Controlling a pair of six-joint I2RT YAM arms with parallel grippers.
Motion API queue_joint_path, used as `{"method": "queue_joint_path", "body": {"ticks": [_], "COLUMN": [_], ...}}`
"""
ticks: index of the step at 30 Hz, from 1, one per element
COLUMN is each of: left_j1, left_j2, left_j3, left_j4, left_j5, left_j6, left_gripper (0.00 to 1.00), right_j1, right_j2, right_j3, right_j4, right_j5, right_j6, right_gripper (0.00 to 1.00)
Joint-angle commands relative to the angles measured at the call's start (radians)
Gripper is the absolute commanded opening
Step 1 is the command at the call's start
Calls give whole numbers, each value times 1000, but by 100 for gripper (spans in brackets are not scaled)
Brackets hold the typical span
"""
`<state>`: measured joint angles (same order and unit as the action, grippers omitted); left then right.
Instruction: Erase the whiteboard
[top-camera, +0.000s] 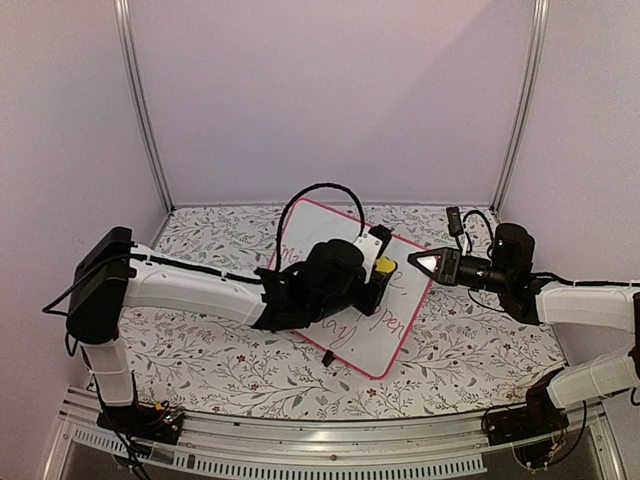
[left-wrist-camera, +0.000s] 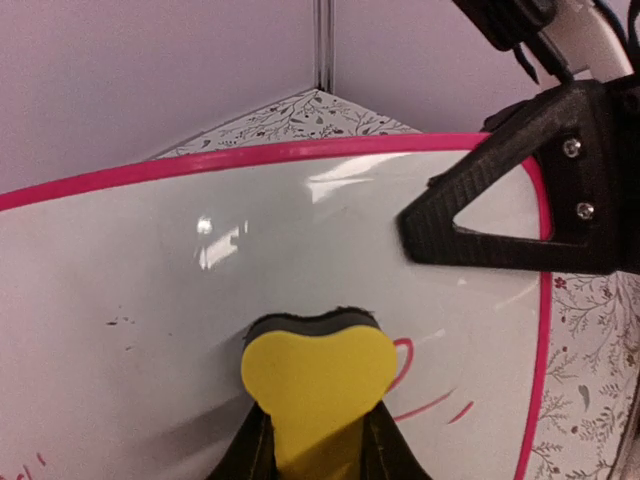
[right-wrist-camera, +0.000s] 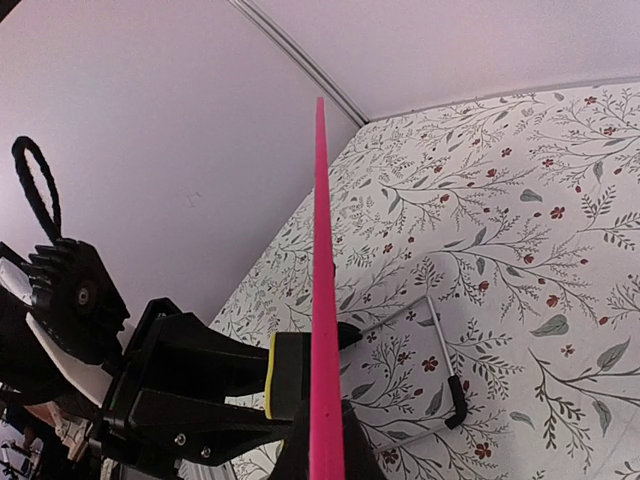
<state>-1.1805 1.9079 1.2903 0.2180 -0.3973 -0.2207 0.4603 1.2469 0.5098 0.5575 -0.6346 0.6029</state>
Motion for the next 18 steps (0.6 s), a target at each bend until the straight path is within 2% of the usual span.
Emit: {"method": "queue_joint_path", "body": {"ticks": [1,11,18], "left_j1": [-24,-38,16], "left_j2": [49,33,4], "left_j3": [-16,-37,-71], "left_j4": [29,85,-2], "left_j5": [101,125,-93], "left_j6": [48,82,-49], "left_gripper": [0,0,0], "right_j1": [67,67,67], "right_j2": [28,23,22], "right_j3": [-17,-19,-19], "right_j4": [-99,-102,-103], "right_j5": [-137,-137,-135], "right_j6": [-95,-98,-99], "right_gripper": [0,0,0]}}
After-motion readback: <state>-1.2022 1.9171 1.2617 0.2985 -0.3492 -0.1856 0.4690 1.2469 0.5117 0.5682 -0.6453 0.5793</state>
